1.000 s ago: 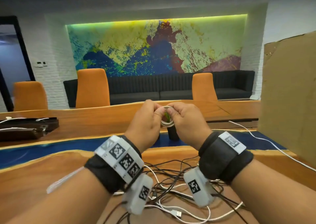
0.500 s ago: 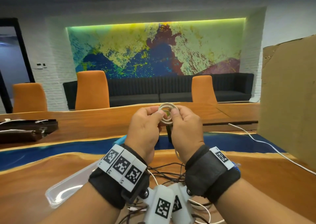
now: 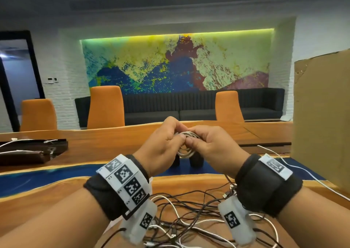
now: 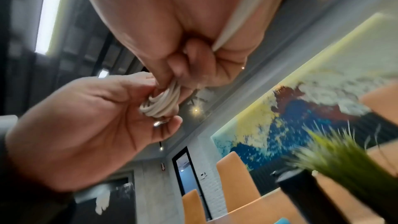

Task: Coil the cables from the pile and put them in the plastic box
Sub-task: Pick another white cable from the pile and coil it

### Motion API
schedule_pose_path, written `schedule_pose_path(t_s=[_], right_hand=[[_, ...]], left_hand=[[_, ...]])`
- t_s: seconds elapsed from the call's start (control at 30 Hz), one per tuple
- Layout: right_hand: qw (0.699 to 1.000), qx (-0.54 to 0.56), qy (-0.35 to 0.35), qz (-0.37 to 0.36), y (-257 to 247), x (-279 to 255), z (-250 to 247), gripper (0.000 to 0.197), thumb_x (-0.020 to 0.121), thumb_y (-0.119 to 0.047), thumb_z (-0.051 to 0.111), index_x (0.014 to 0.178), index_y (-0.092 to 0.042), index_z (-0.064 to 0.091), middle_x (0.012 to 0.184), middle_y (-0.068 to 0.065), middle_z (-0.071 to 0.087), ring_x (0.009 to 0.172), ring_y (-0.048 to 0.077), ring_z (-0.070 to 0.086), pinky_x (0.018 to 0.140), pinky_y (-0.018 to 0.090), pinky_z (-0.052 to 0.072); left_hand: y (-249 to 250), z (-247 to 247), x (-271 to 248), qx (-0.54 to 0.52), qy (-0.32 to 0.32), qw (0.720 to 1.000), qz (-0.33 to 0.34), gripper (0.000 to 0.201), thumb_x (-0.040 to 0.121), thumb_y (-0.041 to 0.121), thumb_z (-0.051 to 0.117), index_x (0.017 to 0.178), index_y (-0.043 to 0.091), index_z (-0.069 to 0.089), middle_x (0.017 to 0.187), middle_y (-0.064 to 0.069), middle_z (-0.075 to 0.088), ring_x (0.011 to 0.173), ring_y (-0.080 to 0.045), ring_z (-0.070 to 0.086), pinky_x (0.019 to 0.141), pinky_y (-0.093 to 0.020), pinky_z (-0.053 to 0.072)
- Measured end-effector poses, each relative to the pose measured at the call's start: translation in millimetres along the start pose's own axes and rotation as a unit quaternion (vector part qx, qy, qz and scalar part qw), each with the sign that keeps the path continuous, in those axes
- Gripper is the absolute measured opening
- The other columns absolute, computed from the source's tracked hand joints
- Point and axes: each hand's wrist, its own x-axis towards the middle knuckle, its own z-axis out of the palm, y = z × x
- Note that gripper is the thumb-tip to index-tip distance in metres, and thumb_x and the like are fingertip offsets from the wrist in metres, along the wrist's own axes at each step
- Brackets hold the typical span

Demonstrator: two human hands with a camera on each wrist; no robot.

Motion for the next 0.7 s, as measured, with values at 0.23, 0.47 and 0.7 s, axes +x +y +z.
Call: schedule_pose_path(t_s=[0.23,0.47,0.7], right_hand=[[0.98,-0.193,0.033,-0.042,-0.8,1.9,5.7,0.008,0.095,-0.021,0.051,0.092,-0.019,0.058,0.083,-0.004,0.057,0.074,0.014,0.053,0.069,0.039,0.052],[0.967,-0.22,0.056,-0.114,13.3,-3.5,17.3,0.027,0.095,-0.028,0.038,0.113,-0.015,0.053,0.099,-0.002,0.054,0.08,0.015,0.055,0.069,0.032,0.053],[0.979,-0.161,0.051,-0.112,11.0,-9.1,22.6,0.028,0.095,-0.035,0.037,0.104,-0.018,0.058,0.088,-0.006,0.059,0.076,0.01,0.055,0.069,0.029,0.052]], left_hand=[[0.3,14.6,-7.8,-0.156,0.006,0.985,-0.071,0.011,0.102,0.018,0.05,0.112,0.018,0.055,0.102,-0.012,0.07,0.094,-0.026,0.066,0.089,-0.046,0.056],[-2.2,16.5,-16.2,-0.348,0.022,0.912,-0.218,0.022,0.098,0.019,0.051,0.113,0.017,0.067,0.103,-0.008,0.071,0.104,-0.029,0.062,0.091,-0.049,0.047],[6.8,-2.9,-16.4,-0.381,-0.09,0.883,-0.26,0.025,0.092,0.019,0.043,0.075,0.019,0.062,0.07,-0.002,0.058,0.076,-0.02,0.056,0.08,-0.043,0.038]])
